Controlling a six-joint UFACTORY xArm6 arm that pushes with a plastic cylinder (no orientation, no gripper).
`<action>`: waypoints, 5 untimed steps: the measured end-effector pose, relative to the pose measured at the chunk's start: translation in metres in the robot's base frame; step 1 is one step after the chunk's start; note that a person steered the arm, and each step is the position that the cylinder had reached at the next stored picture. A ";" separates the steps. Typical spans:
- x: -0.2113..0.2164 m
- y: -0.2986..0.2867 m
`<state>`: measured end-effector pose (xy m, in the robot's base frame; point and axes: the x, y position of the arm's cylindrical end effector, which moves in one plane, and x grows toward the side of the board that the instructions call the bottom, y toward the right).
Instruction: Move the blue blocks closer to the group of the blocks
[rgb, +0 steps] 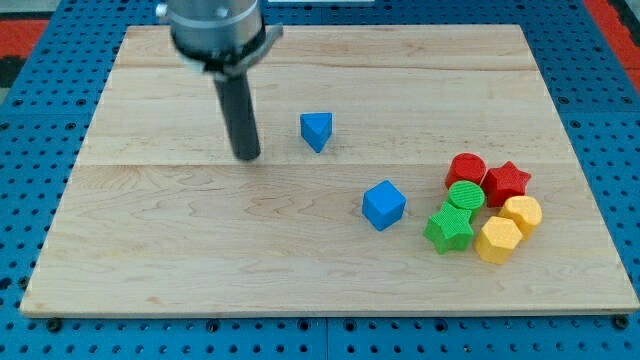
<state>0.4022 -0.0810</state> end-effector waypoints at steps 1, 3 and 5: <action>-0.022 0.072; 0.078 0.152; -0.005 0.134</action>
